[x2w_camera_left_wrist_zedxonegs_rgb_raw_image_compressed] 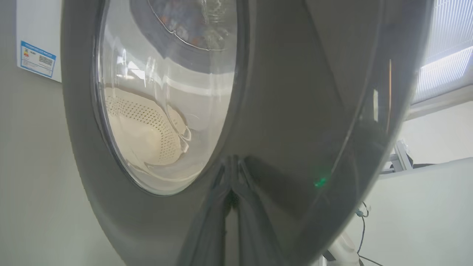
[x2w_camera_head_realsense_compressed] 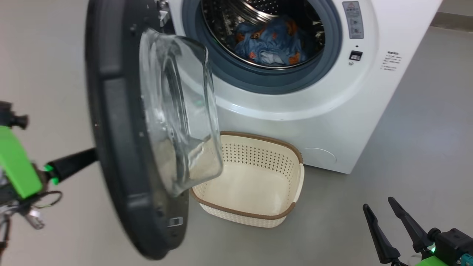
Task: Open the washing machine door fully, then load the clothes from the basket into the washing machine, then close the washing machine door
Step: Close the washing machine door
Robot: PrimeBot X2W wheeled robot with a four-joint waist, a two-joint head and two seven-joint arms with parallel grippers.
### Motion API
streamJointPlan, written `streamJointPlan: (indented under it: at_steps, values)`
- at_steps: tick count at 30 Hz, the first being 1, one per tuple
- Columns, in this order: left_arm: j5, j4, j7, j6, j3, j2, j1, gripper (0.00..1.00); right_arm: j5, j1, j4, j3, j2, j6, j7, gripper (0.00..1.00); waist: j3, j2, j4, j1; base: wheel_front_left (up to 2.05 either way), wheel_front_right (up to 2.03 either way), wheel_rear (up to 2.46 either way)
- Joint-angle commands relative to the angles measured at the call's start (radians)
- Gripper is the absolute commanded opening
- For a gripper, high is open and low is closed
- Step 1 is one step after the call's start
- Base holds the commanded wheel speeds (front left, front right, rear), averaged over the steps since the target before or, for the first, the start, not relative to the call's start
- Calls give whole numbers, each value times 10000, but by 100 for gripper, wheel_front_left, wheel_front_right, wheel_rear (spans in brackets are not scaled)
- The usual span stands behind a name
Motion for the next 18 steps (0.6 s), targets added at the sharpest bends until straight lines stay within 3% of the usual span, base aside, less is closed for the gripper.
streamJointPlan:
  at_steps: [1,18]
  values:
    - [-242,-471,97,-78,285,175,-384,0,-86,-156,-253,87,-125,16,-48,100,28,-1,-193,0,0,0,0]
    - [781,-313,-1443,-79,-974,-1572,-2098,0,-101,-609,-382,-214,112,16,-48,100,736,-1,-1928,0,0,0,0]
